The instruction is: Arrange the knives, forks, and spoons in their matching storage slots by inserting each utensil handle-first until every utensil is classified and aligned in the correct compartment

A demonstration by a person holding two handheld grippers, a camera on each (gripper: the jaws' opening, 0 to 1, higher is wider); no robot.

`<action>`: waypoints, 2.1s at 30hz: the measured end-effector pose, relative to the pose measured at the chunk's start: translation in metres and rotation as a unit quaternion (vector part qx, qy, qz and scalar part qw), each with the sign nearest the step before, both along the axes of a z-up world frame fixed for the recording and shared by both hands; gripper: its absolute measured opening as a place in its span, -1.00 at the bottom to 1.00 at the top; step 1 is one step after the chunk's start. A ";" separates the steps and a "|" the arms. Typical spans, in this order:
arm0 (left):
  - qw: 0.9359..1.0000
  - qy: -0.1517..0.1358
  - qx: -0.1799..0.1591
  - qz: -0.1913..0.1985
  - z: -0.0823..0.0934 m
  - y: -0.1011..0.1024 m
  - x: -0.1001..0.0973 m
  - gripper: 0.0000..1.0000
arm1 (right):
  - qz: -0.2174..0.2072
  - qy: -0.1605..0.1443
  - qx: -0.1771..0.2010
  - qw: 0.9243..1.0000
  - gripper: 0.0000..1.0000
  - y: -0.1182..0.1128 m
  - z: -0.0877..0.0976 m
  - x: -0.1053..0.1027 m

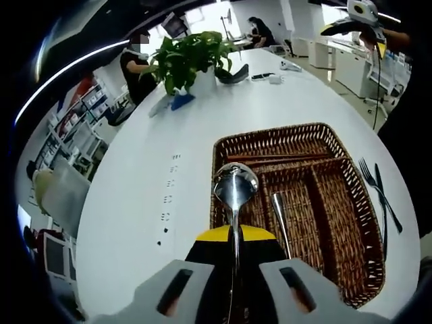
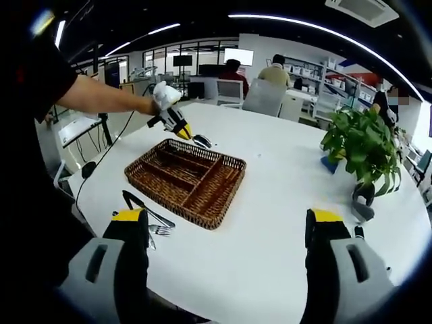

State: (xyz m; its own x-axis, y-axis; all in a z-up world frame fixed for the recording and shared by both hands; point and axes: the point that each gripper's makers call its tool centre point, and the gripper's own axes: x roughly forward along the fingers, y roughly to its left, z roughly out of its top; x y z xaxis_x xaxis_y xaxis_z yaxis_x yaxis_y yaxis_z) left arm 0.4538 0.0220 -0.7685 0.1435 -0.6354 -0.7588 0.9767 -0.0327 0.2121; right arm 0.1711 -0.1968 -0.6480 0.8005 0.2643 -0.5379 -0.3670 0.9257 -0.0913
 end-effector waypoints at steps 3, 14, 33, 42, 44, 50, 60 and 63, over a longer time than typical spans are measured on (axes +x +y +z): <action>1.000 0.008 0.000 0.007 -0.008 0.002 -0.001 -1.00 | 0.001 0.004 -0.002 1.000 1.00 0.001 -0.002 0.001; 0.999 0.022 -0.003 0.023 -0.038 0.000 -0.002 -1.00 | 0.007 0.014 -0.008 1.000 1.00 0.002 -0.007 0.001; 0.998 0.042 -0.015 0.033 -0.064 -0.011 -0.002 -1.00 | 0.008 0.030 -0.013 0.999 1.00 0.004 -0.017 -0.004; 0.999 0.032 -0.003 0.023 -0.074 -0.011 -0.003 -0.99 | 0.003 0.032 -0.014 0.999 1.00 0.002 -0.019 -0.004; 1.000 0.024 0.006 0.016 -0.078 -0.011 -0.002 -0.99 | 0.002 0.032 -0.014 0.999 1.00 0.002 -0.019 -0.004; 1.000 0.023 0.010 0.011 -0.084 -0.012 -0.001 -0.99 | 0.004 0.029 -0.014 0.999 1.00 0.003 -0.016 -0.003; 0.999 -0.008 0.032 -0.002 -0.091 -0.008 0.001 -0.97 | 0.009 0.033 -0.016 0.999 1.00 0.008 -0.019 -0.008; 1.000 -0.005 0.030 0.003 -0.092 -0.008 0.001 -0.96 | 0.008 0.031 -0.015 0.999 1.00 0.008 -0.018 -0.008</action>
